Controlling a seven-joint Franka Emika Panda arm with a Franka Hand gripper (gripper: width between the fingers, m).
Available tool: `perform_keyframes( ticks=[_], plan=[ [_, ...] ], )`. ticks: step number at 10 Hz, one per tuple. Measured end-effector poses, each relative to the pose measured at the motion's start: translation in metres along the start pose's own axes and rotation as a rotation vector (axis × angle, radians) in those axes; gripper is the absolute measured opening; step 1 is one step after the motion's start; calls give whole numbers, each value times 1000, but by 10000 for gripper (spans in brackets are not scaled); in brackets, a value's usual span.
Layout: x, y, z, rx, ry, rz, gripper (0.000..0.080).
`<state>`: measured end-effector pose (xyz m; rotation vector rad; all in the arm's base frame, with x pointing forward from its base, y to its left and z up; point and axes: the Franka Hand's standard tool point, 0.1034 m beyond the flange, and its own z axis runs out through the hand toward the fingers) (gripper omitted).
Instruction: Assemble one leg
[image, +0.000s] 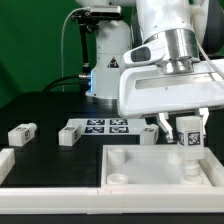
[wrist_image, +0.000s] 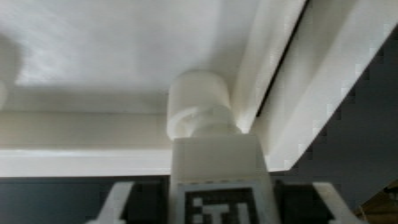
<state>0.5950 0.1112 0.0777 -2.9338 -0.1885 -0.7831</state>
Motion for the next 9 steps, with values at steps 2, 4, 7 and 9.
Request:
perform_keyframes(
  ticks=[2,4,7,9],
  plan=[
    [6,1,4,0,8,0,291],
    [6,1,4,0,11,0,291],
    [6,9,3,-7,10,9,291],
    [4,12,3,-10,7,13,291]
  ],
)
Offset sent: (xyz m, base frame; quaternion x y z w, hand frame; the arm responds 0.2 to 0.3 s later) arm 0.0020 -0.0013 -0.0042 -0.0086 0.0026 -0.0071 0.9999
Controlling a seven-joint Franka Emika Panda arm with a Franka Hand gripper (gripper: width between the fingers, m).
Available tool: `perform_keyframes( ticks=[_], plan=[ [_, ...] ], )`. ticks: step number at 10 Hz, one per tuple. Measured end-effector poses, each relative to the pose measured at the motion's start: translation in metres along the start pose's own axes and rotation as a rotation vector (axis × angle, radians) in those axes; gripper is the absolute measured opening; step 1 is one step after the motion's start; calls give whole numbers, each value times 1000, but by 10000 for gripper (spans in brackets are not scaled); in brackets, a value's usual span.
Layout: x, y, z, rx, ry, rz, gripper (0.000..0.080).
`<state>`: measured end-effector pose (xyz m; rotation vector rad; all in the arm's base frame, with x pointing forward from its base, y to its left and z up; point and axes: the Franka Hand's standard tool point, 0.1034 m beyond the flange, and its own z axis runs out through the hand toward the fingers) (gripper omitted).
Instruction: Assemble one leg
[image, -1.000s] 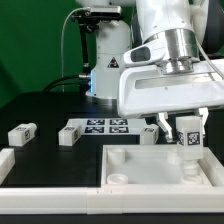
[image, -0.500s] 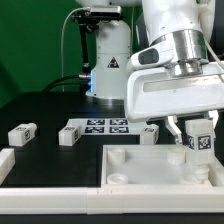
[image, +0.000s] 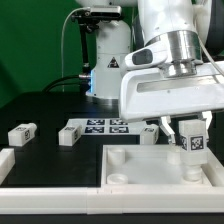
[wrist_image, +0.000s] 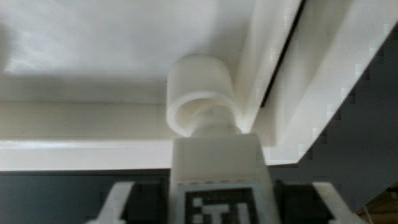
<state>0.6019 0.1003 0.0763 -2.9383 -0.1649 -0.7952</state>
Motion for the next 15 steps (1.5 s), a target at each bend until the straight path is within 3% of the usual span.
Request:
perform_keyframes(
  ticks=[5,11,12,13,14,15],
  plan=[
    [-10,2,8,-1,-17,5,291],
    [-8,-3,11,-5,28,-3,291],
    [-8,-3,11,-5,27,-3,358],
    [-8,-3,11,-5,27,-3,358],
    [-8,-3,11,-5,27,-3,540],
    [-8,-3,11,-5,27,-3,614]
  ],
)
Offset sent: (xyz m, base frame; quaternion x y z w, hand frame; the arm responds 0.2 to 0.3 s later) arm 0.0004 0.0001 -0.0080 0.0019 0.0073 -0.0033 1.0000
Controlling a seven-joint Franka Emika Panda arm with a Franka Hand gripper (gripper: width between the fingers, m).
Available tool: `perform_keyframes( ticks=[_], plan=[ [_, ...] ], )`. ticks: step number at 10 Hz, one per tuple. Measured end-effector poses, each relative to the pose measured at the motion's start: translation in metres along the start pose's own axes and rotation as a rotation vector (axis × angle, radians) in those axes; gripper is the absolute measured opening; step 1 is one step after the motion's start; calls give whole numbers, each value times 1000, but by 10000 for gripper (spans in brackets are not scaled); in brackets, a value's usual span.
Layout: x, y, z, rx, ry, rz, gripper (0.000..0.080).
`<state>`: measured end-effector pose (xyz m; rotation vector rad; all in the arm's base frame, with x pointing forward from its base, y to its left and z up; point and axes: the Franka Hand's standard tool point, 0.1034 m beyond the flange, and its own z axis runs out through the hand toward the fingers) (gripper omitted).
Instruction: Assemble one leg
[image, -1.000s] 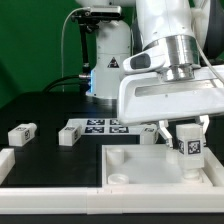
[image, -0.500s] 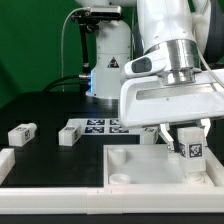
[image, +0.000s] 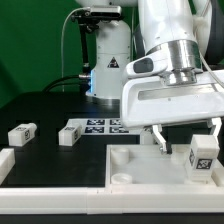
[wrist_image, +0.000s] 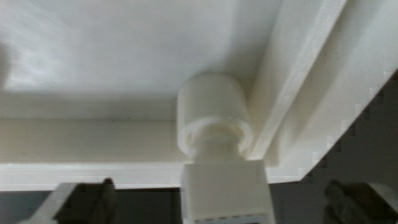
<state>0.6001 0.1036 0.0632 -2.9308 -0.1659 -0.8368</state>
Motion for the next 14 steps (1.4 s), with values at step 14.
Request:
perform_keyframes(
  ticks=[14],
  plan=[
    [7,-11,-10,58,-244,11,649]
  ],
)
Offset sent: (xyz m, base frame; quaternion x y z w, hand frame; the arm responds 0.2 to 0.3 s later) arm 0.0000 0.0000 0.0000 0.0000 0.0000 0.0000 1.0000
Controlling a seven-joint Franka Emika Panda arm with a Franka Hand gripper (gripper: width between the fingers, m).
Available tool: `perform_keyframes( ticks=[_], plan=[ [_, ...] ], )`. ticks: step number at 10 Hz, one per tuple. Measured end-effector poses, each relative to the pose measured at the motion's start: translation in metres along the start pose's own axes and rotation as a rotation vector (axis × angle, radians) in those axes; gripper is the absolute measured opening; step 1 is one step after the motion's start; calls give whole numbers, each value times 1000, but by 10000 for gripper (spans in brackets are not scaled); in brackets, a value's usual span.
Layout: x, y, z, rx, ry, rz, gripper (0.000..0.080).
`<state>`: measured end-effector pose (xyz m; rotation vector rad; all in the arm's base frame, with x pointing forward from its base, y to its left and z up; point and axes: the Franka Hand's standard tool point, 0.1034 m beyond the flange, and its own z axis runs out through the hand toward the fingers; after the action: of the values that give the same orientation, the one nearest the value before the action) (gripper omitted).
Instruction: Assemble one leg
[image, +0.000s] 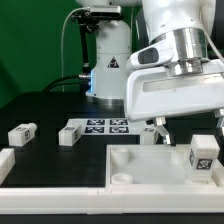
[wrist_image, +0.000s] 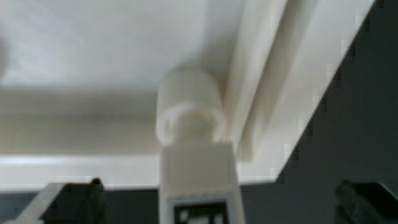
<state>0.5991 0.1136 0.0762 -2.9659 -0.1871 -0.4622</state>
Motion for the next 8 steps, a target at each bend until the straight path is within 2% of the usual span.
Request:
perform_keyframes(
  ticks=[1,3,5,8],
  plan=[
    [5,-1,-1,18,-86,14,649],
    [2,-2,-3,50,-255,43,649],
    [1,2,-6,56,-371,130,649],
    [3,2,-4,59,-371,128,649]
  ],
)
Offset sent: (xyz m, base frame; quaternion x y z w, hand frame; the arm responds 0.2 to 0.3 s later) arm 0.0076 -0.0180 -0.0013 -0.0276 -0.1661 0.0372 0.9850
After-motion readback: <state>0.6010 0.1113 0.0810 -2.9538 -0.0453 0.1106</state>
